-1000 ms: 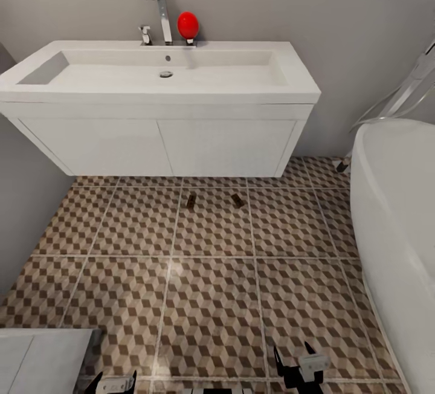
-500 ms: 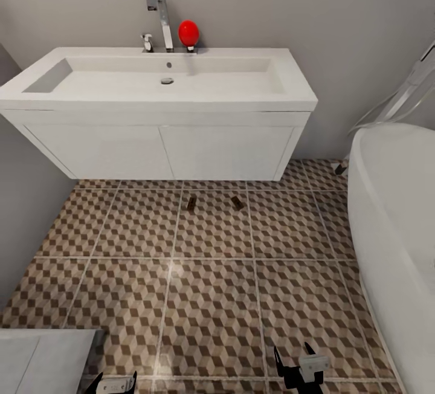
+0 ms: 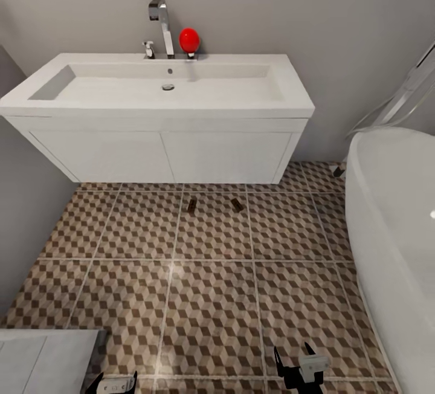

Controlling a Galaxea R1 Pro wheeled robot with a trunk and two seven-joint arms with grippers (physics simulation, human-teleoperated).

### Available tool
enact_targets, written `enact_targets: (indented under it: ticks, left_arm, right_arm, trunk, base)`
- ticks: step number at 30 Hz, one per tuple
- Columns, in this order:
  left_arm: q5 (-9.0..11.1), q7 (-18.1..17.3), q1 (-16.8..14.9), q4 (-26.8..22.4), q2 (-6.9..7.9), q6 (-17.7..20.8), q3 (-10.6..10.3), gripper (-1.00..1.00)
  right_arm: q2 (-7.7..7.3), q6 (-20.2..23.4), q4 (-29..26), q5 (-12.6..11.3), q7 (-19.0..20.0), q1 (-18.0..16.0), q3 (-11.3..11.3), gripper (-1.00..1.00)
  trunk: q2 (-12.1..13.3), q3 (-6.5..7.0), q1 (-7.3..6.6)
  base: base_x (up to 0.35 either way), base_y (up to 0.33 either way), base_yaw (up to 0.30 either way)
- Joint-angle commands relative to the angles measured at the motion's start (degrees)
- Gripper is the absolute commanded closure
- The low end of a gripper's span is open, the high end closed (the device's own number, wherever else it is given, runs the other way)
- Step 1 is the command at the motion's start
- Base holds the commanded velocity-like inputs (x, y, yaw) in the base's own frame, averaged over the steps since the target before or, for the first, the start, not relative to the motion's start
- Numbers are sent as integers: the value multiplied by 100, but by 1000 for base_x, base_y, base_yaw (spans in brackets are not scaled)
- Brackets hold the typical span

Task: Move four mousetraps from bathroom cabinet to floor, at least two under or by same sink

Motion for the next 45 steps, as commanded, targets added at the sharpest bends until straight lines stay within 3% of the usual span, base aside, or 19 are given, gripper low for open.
enact_targets:
  ticks: [1,45]
  left_arm:
    - [22,2,-8,21,-3,-31,-17,-100]
    - [25,8,-8,21,-41,-23,-17,-100]
  right_arm:
    - [0,-10,0,-25,-30,-3,53,-100]
    - [8,-1,0,-25,-30,4,57,-100]
  trunk:
    - [40,16,-23]
    - [1805,806,-989]
  base:
    - [0,0,0]
    - [0,0,0]
